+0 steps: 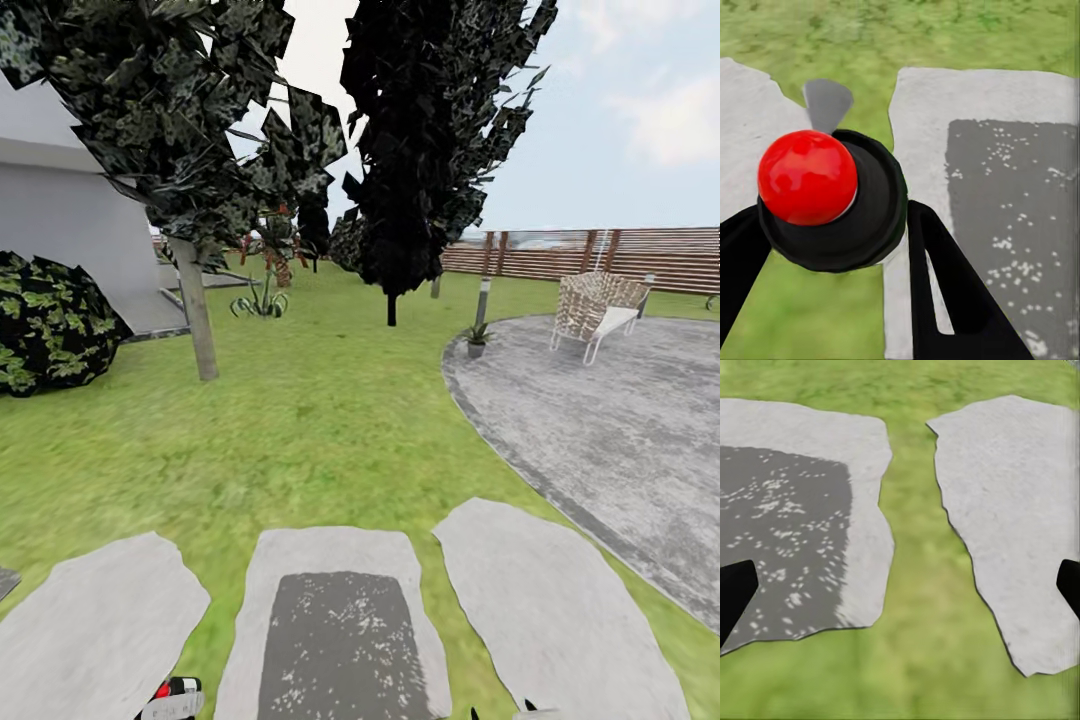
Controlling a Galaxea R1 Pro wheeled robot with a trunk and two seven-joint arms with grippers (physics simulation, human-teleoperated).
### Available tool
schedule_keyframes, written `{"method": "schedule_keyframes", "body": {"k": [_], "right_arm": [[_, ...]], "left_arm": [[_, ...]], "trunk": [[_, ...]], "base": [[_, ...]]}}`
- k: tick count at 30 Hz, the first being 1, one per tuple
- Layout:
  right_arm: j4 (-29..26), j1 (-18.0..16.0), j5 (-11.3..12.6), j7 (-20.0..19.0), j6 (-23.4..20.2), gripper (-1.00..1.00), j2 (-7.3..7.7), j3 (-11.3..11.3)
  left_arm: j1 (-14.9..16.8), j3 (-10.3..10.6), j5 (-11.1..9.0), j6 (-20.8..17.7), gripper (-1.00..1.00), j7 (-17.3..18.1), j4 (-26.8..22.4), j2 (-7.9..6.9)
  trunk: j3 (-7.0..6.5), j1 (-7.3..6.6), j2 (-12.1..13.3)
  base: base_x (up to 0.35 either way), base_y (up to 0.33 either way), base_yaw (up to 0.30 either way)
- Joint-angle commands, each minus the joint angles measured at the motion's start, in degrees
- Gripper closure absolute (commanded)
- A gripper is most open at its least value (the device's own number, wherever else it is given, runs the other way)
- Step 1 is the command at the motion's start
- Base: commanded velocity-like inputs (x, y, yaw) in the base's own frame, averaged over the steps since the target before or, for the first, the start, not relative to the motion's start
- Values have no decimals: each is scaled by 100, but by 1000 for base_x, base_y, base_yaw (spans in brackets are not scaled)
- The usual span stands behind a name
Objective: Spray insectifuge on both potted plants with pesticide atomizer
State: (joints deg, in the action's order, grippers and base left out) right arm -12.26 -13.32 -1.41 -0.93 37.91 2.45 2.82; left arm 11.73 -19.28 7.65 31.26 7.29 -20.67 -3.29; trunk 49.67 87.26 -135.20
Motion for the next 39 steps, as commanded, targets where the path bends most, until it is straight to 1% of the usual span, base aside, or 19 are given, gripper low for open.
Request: {"method": "schedule_keyframes", "body": {"k": [1, 12, 15, 39], "right_arm": [[4, -4, 1, 4, 14, -100, 2, 26], [4, -4, 1, 5, 14, -100, 5, 26], [4, -4, 1, 5, 14, -100, 6, 26], [3, -4, 9, 5, 14, -100, 10, 17]], "left_arm": [[5, -50, 55, 21, 100, 27, 1, 3], [5, -50, 53, 21, 100, 27, 1, 3], [5, -54, 42, 21, 100, 27, 1, 2], [5, -58, 36, 14, 100, 31, 1, -5]], "trunk": [[6, 2, -2], [6, 2, -2], [6, 2, -2], [6, 2, -2]], "base": [[281, -167, -111], [281, -167, -255], [283, -167, -141], [300, -165, -8]]}}
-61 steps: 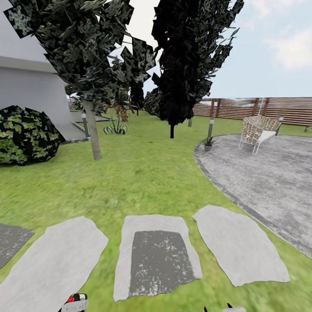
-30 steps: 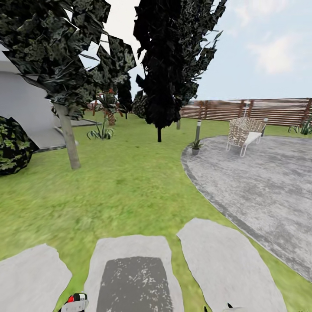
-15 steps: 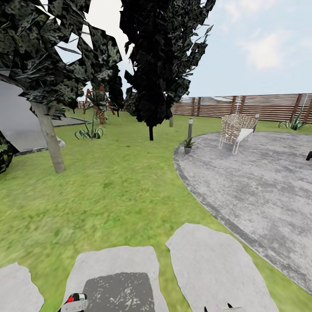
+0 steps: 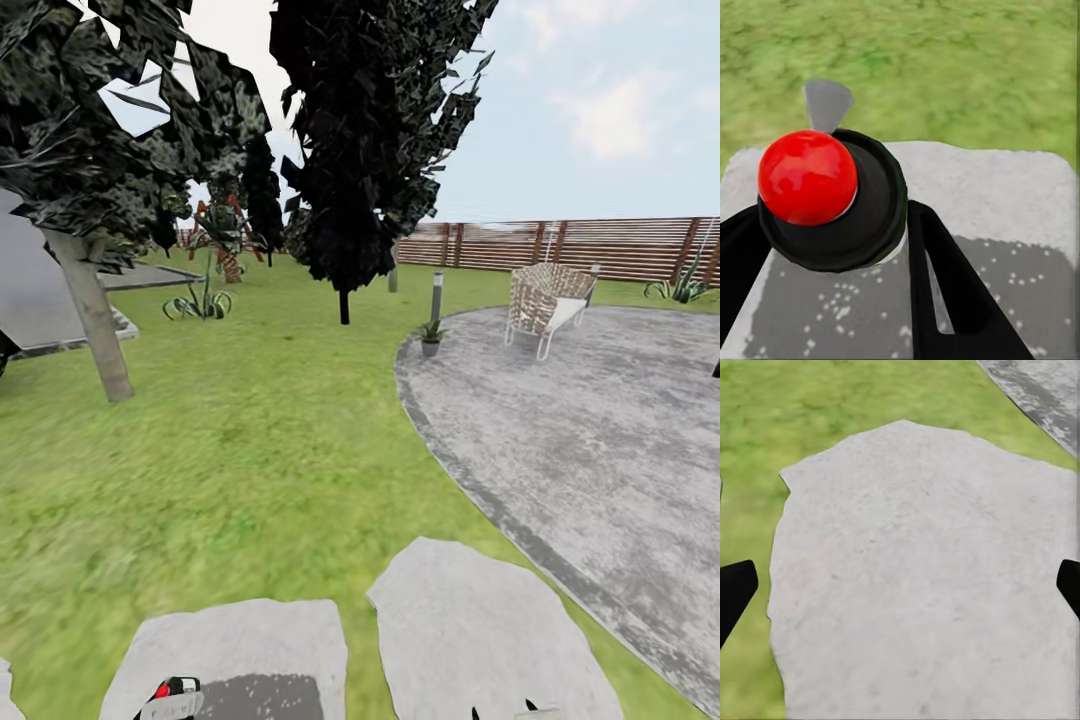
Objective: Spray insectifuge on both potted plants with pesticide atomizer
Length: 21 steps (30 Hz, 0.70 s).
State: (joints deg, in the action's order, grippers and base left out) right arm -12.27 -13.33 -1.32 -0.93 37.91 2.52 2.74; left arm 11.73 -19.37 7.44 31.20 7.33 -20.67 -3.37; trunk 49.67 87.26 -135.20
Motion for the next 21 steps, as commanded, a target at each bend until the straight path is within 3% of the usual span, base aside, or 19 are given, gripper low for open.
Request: {"method": "schedule_keyframes", "body": {"k": [1, 21], "right_arm": [[5, -3, 0, 5, 14, -100, 3, 25], [5, -3, -2, 5, 14, -100, 3, 25]], "left_arm": [[5, -49, 56, 19, 100, 25, 2, 4], [5, -58, 55, 20, 100, 25, 2, 4]], "trunk": [[6, 2, -2], [6, 2, -2]], "base": [[302, -165, 0], [302, -165, 0]]}}
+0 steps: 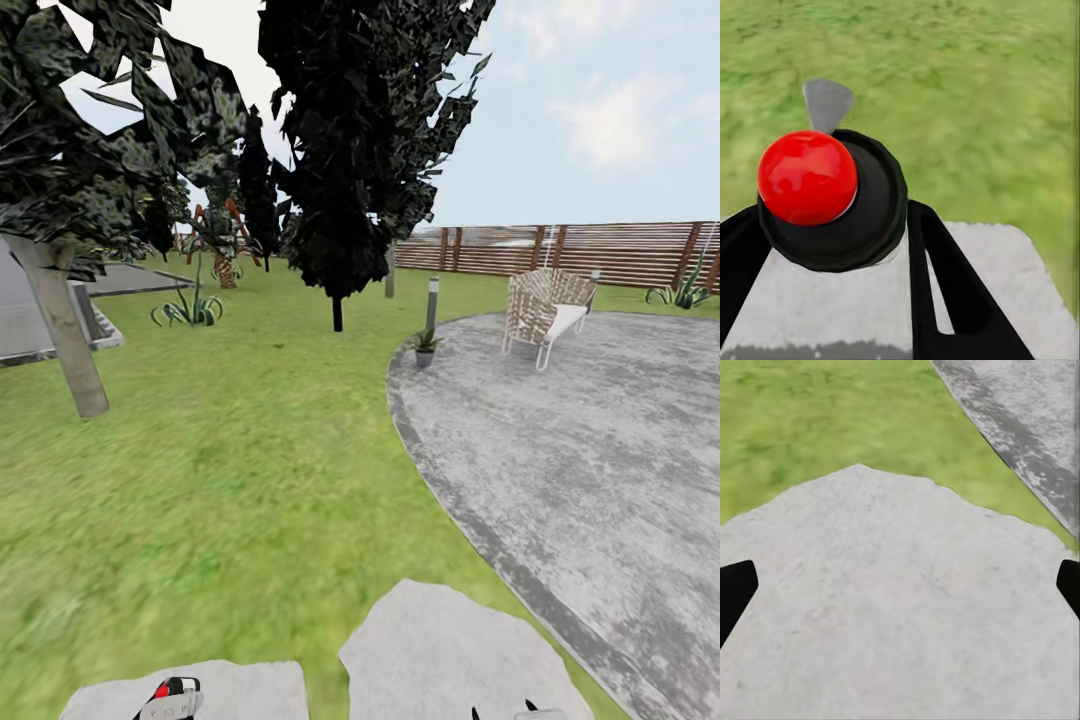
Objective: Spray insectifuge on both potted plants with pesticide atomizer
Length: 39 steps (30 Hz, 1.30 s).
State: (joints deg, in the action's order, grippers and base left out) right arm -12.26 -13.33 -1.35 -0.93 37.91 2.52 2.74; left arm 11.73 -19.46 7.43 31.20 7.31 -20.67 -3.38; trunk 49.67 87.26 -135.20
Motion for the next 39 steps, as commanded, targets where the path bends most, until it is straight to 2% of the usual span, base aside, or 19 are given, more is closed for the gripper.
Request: {"method": "schedule_keyframes", "body": {"k": [1, 39], "right_arm": [[4, -3, 2, 5, 14, -100, 3, 25], [4, -3, -2, 5, 14, -100, 3, 25]], "left_arm": [[5, -48, 57, 20, 100, 29, 2, 4], [5, -40, 57, 26, 100, 29, 2, 4]], "trunk": [[6, 2, -2], [6, 2, -2]], "base": [[302, -165, 0], [302, -165, 0]]}}
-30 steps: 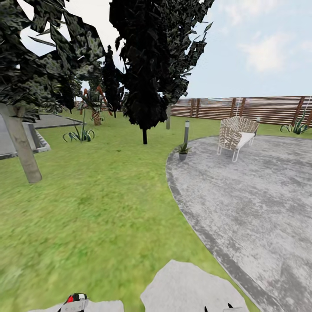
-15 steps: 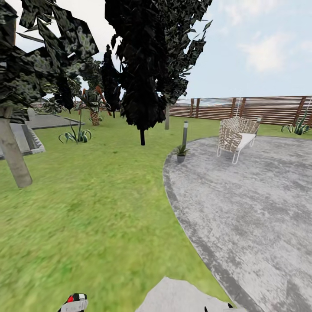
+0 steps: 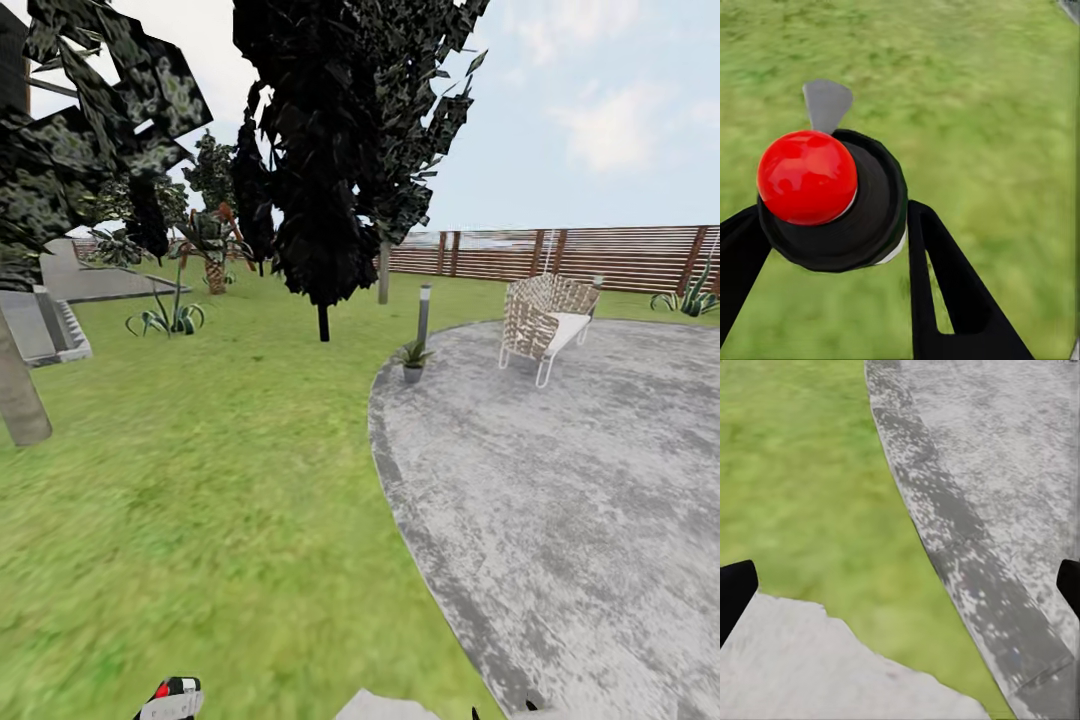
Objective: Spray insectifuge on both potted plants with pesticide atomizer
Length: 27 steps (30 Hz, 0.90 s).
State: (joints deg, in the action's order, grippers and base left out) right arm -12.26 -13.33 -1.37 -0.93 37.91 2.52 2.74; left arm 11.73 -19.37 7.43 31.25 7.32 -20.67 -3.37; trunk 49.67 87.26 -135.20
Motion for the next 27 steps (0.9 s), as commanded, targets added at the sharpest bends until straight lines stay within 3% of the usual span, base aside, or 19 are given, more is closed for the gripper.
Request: {"method": "schedule_keyframes", "body": {"k": [1, 27], "right_arm": [[4, -3, -1, 5, 14, -100, 3, 25], [4, -3, -3, 5, 14, -100, 3, 25]], "left_arm": [[5, -50, 57, 19, 100, 27, 2, 4], [5, -50, 57, 16, 100, 25, 2, 4]], "trunk": [[6, 2, -2], [6, 2, -2]], "base": [[302, -164, 0], [302, -164, 0]]}}
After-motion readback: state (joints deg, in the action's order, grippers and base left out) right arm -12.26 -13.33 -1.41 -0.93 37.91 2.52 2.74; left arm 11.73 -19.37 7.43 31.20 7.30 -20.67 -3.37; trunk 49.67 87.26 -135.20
